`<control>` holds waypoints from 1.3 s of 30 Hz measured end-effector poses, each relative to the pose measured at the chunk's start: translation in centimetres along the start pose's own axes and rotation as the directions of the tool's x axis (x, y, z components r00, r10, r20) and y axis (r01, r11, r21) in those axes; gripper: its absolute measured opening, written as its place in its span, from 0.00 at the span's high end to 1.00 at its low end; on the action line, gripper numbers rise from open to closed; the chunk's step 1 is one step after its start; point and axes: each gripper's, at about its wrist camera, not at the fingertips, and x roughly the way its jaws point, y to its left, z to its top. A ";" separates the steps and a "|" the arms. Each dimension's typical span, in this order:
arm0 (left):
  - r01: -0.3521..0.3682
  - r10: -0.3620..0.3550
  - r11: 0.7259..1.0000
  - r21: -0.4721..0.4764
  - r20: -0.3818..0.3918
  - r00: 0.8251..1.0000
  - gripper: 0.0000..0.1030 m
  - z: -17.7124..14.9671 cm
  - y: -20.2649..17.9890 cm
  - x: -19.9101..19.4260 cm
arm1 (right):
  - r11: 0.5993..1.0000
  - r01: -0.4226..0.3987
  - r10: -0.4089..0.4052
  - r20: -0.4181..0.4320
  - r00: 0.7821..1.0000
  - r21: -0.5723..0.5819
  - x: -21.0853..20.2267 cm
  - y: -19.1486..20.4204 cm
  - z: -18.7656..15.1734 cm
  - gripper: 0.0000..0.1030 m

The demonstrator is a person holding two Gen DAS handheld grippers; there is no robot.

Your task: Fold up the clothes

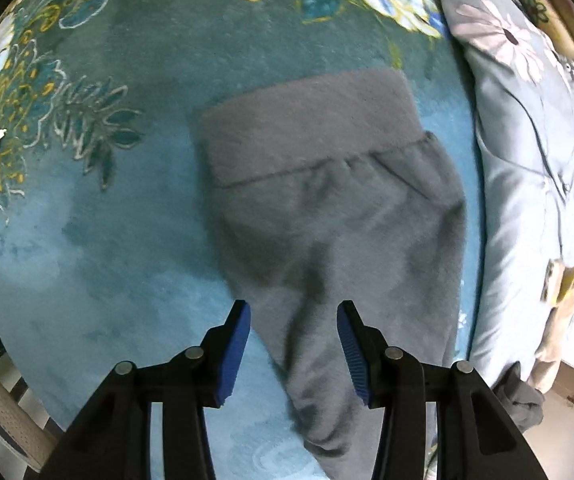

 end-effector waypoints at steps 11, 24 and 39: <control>0.000 0.000 0.999 0.035 -0.010 1.000 0.52 0.2 -0.9 -0.5 | 0.999 -0.017 0.019 0.055 0.998 -0.042 0.0 1.4 1.0 0.86; -0.017 0.019 0.999 0.046 -0.034 0.999 0.52 1.2 -1.0 -0.2 | 0.997 0.034 -0.028 0.082 0.996 -0.073 -1.7 -0.1 1.7 0.91; -0.037 0.039 0.998 0.044 -0.043 0.998 0.52 2.7 -0.1 -0.5 | 0.976 0.191 -0.183 0.087 0.979 -0.105 0.0 -1.7 2.1 0.57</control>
